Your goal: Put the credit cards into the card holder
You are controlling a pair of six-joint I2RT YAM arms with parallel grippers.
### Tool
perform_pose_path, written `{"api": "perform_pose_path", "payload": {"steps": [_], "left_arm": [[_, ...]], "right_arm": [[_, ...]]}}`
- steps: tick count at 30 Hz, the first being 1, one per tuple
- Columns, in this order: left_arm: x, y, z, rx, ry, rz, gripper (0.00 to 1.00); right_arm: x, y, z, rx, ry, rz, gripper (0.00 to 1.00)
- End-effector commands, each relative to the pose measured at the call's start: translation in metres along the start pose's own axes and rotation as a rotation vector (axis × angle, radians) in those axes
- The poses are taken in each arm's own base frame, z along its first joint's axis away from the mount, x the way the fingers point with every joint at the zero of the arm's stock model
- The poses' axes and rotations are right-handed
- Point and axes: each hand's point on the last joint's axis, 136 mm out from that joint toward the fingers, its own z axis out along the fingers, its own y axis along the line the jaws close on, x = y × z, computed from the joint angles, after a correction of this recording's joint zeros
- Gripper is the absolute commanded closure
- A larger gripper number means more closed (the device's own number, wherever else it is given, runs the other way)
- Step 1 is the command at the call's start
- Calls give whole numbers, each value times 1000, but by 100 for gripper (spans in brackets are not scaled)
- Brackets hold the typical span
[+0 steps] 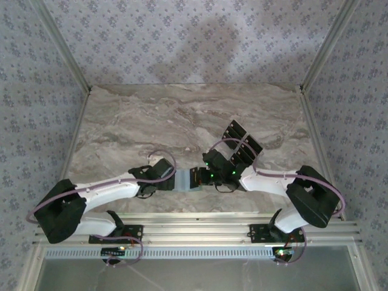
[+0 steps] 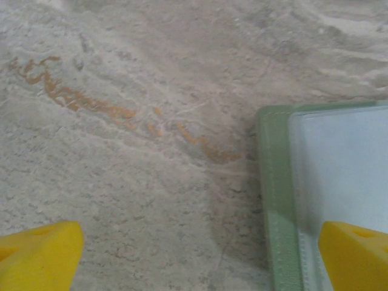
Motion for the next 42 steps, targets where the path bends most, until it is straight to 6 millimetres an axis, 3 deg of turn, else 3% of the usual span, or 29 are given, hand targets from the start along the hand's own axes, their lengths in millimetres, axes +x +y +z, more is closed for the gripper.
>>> {"api": "perform_pose_path", "payload": {"steps": [1, 9, 17, 23, 34, 42], "left_arm": [[15, 20, 4, -88, 26, -18, 0], [25, 27, 8, -110, 49, -46, 0], [26, 28, 9, -108, 47, -50, 0], [25, 27, 7, -103, 44, -54, 0], [-13, 10, -25, 3, -63, -88, 0], [-16, -13, -10, 58, -48, -54, 0]], "right_arm": [[3, -13, 3, 34, -3, 27, 100], [-2, -6, 2, 6, -6, 31, 100], [-16, 30, -9, -108, -23, 7, 100], [-22, 41, -12, -159, -44, 18, 100], [-20, 35, 1, -165, -42, 42, 100], [-10, 15, 16, -137, -22, 74, 100]]}}
